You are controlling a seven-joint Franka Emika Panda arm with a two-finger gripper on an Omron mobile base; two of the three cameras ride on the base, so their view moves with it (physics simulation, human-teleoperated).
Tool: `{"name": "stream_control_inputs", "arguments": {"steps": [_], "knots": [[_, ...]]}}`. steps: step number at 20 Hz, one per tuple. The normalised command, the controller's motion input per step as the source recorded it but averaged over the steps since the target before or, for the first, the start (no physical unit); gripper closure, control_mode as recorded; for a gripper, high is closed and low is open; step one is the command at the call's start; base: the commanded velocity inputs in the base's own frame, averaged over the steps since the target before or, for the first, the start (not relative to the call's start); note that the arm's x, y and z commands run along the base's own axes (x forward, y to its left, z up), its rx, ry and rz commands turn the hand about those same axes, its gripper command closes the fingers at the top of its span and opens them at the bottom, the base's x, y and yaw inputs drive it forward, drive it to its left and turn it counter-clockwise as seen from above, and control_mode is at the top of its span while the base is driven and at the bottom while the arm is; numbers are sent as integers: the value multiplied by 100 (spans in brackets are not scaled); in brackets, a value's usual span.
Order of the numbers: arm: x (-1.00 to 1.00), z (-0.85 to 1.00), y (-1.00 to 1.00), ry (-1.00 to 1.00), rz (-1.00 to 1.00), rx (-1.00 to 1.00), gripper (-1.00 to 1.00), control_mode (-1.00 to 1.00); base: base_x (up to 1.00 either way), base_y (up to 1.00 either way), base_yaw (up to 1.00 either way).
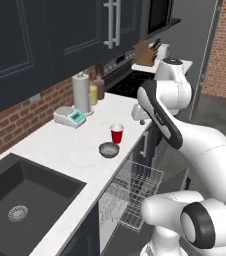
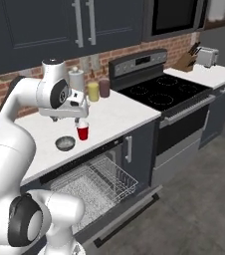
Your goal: Pick up the cup and bowl from the counter, place them in the dishwasher, and close the dishwasher door.
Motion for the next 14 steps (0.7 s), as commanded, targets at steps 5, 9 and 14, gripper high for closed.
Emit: {"name": "stream_control_inputs", "arguments": {"steps": [5, 9, 14], "knots": [[0, 0, 0, 0, 0, 0, -100, 100, -2, 45, -22], [0, 0, 0, 0, 0, 0, -100, 100, -23, 28, -18], [0, 0, 0, 0, 0, 0, -100, 100, -31, 22, -16]]}}
